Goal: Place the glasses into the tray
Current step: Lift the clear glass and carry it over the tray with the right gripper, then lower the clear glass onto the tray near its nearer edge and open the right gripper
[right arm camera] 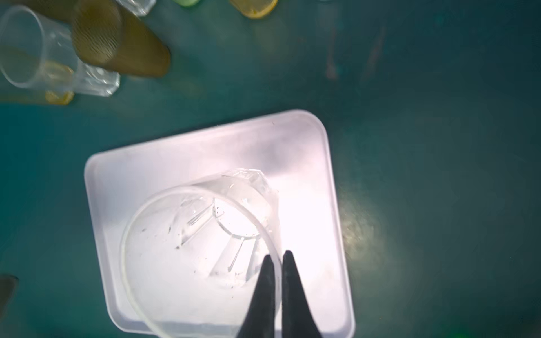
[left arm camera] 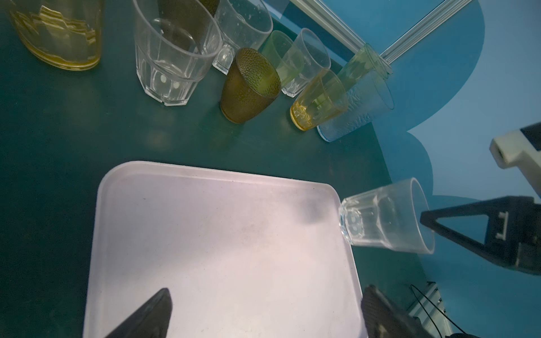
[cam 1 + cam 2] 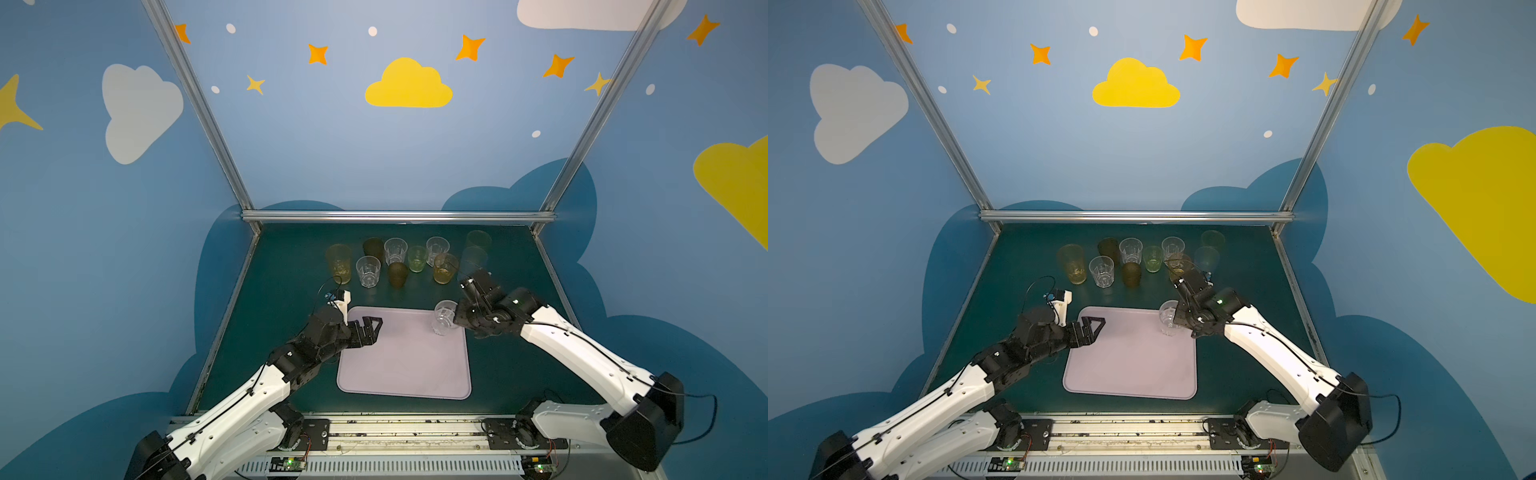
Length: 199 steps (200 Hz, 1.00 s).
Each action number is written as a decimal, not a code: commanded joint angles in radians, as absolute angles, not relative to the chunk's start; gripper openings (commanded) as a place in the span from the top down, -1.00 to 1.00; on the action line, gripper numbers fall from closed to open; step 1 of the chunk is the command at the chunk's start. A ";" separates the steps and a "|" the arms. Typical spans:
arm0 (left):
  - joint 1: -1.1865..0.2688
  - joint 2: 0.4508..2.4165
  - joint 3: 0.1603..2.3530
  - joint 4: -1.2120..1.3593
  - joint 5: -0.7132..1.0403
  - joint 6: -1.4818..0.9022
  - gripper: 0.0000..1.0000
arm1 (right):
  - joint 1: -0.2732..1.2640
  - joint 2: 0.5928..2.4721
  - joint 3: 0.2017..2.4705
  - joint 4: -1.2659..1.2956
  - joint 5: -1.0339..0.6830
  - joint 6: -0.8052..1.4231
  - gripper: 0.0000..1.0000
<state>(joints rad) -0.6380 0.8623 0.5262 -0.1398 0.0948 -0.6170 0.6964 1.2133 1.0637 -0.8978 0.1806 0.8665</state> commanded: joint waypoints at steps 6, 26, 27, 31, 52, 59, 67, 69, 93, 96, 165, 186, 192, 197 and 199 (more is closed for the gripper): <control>-0.640 0.871 0.563 -0.176 0.072 -0.638 -1.00 | 0.721 1.120 1.001 -0.982 0.155 0.877 1.00; -0.640 0.885 0.570 -0.188 0.072 -0.642 -1.00 | 0.740 1.084 0.966 -1.015 0.149 0.883 1.00; -0.640 0.885 0.571 -0.188 0.072 -0.641 -1.00 | 0.743 1.080 0.963 -1.017 0.149 0.884 1.00; -0.640 0.889 0.574 -0.191 0.072 -0.641 -1.00 | 0.745 1.076 0.961 -1.020 0.147 0.885 1.00; -0.640 0.903 0.585 -0.202 0.072 -0.645 -1.00 | 0.770 1.052 0.929 -1.037 0.141 0.897 1.00; -0.640 0.907 0.587 -0.202 0.074 -0.645 -1.00 | 0.777 1.045 0.918 -1.042 0.138 0.904 1.00; -0.640 0.912 0.591 -0.202 0.077 -0.647 -1.00 | 0.788 1.037 0.908 -1.049 0.138 0.914 1.00; -0.640 0.913 0.592 -0.202 0.078 -0.649 -1.00 | 0.790 1.035 0.905 -1.048 0.137 0.917 1.00; -0.640 0.923 0.594 -0.188 0.100 -0.653 -1.00 | 0.830 1.009 0.871 -1.048 0.134 0.959 1.00; -0.640 0.925 0.594 -0.185 0.102 -0.655 -1.00 | 0.835 1.007 0.867 -1.048 0.136 0.964 1.00; -0.640 0.951 0.604 -0.180 0.121 -0.661 -1.00 | 0.951 1.031 0.803 -1.002 0.166 1.068 1.00; -0.640 0.955 0.604 -0.181 0.123 -0.664 -1.00 | 0.970 1.053 0.794 -0.986 0.173 1.087 1.00; -0.639 0.956 0.604 -0.180 0.124 -0.663 -1.00 | 0.974 1.056 0.790 -0.981 0.172 1.091 1.00; -0.640 0.956 0.604 -0.180 0.126 -0.664 -1.00 | 0.976 1.061 0.785 -0.972 0.169 1.094 1.00; -0.640 0.956 0.604 -0.180 0.126 -0.664 -1.00 | 0.977 1.060 0.784 -0.970 0.169 1.095 1.00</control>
<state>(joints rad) -0.6380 0.9535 0.5777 -0.1806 0.1192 -0.6609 0.9611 1.0470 0.7982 -1.0058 0.1501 1.0538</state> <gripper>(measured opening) 0.996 0.047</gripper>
